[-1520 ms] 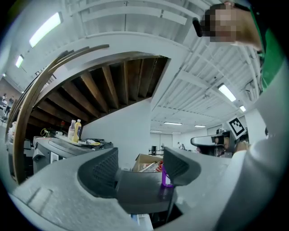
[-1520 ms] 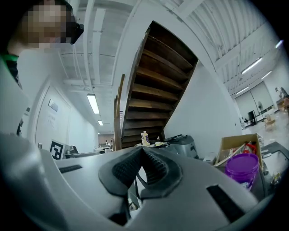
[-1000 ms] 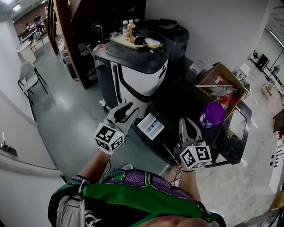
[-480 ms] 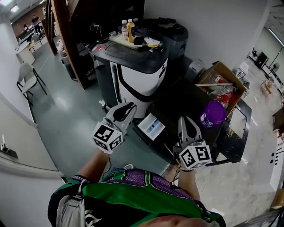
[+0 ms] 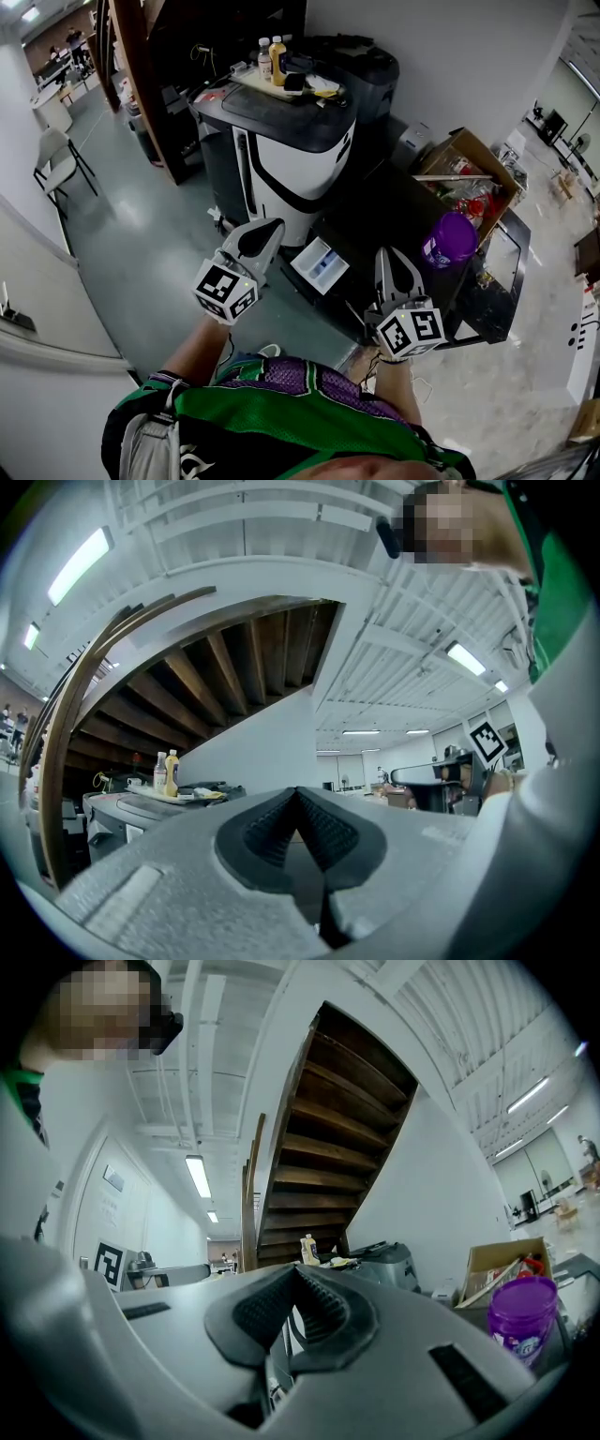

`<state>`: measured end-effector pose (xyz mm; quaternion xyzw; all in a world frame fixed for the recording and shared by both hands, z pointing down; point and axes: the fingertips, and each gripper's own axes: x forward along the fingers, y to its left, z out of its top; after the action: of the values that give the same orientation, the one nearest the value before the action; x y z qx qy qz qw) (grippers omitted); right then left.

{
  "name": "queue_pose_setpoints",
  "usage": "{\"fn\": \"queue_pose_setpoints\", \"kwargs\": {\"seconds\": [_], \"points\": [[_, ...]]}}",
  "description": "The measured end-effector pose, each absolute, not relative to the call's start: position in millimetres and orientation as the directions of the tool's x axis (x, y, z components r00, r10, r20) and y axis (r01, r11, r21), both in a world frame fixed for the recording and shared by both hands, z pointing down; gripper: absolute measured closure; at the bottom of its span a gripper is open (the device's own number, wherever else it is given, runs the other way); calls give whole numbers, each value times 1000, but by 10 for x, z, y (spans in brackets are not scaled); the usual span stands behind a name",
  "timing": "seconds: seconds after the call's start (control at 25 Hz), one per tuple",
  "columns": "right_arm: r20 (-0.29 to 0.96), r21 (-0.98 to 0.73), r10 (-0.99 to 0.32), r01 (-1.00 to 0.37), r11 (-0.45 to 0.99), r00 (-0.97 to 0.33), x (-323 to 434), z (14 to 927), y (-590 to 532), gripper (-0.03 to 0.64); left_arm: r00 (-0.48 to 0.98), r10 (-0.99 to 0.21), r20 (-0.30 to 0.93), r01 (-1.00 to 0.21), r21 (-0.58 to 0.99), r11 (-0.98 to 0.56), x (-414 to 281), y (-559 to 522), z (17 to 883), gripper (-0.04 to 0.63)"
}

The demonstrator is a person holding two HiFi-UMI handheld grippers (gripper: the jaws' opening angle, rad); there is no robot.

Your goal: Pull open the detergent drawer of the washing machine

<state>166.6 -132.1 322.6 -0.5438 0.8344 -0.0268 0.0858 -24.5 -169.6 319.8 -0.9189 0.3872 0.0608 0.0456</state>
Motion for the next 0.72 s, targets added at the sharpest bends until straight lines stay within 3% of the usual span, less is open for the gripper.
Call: {"fn": "queue_pose_setpoints", "kwargs": {"seconds": [0.72], "points": [[-121,-117,-921,-916,383,-369,1710,3175,-1256,615,686,-711,-155,-723,-27,-691,-245,-1666,3230,576]]}}
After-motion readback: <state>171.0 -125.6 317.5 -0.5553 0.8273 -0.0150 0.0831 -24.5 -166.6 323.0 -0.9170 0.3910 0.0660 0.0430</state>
